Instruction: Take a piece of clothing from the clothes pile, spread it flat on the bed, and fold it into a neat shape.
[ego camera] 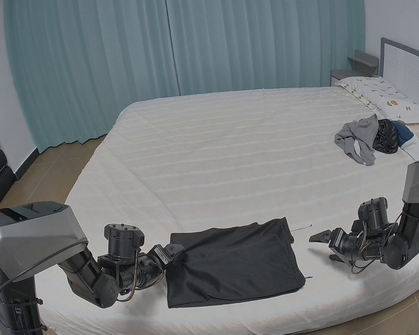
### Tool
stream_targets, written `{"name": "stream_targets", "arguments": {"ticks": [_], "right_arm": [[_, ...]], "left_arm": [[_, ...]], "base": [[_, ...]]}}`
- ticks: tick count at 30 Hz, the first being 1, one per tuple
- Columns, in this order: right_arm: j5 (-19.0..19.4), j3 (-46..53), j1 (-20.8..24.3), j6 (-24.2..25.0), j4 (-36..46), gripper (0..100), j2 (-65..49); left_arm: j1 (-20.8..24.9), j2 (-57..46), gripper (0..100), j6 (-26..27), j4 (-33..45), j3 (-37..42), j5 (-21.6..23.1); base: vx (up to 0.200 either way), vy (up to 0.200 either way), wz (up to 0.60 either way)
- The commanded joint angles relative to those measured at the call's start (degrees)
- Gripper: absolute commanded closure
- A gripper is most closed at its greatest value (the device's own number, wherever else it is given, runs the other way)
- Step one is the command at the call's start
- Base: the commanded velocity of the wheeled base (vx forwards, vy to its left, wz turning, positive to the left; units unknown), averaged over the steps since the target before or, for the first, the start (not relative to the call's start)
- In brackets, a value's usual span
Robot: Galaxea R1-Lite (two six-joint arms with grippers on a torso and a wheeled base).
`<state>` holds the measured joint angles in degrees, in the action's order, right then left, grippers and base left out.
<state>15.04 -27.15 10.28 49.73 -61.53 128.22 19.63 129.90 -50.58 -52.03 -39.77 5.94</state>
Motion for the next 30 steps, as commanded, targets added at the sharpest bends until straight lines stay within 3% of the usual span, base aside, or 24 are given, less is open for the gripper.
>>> {"name": "stream_targets", "arguments": {"ticks": [1,7,9,12,18,21,24,25,30], "right_arm": [[-0.01,-0.45,0.27,0.02,-0.09,0,1.24],[-0.01,-0.80,0.62,0.02,-4.13,0,3.09],[-0.28,-0.89,0.80,-0.16,-8.61,0,4.85],[-0.72,-0.98,1.50,-0.16,-9.31,0,4.05],[-1.07,1.31,3.96,-0.42,-9.40,0,-2.10],[-4.23,4.03,5.72,-1.12,-9.49,0,-7.20],[-8.19,6.32,6.77,-3.32,-9.40,0,-11.50],[-10.03,8.16,6.86,-6.22,-9.49,0,-14.40],[-12.32,13.09,6.51,-11.05,-9.93,0,-26.18]], "left_arm": [[-1.52,-2.02,0,-1.01,-0.09,-0.84,-1.10],[-1.52,-4.40,0,-1.28,-0.18,1.09,-4.27],[-2.05,-6.68,0,-3.56,-0.35,2.06,-6.20],[-2.05,-10.64,0,-7.52,-0.35,3.82,-6.73],[-1.87,-17.49,0,-7.69,-0.44,6.54,-7.43],[-1.43,-23.20,0,-7.52,-0.35,7.77,-10.07],[-1.35,-29.44,0,-6.64,0.17,9.36,-10.77],[-1.35,-34.28,0,-4.62,0.70,10.85,-10.68],[-1.96,-47.55,0,2.24,2.81,14.10,-13.32]], "base": [[0.000,0.000,0.00],[0.000,0.000,0.00],[0.000,0.000,0.00],[0.000,0.000,0.00],[0.000,0.000,0.00],[0.000,0.000,0.00],[0.000,0.000,0.00],[0.000,0.000,0.00],[0.000,0.000,0.00]]}}
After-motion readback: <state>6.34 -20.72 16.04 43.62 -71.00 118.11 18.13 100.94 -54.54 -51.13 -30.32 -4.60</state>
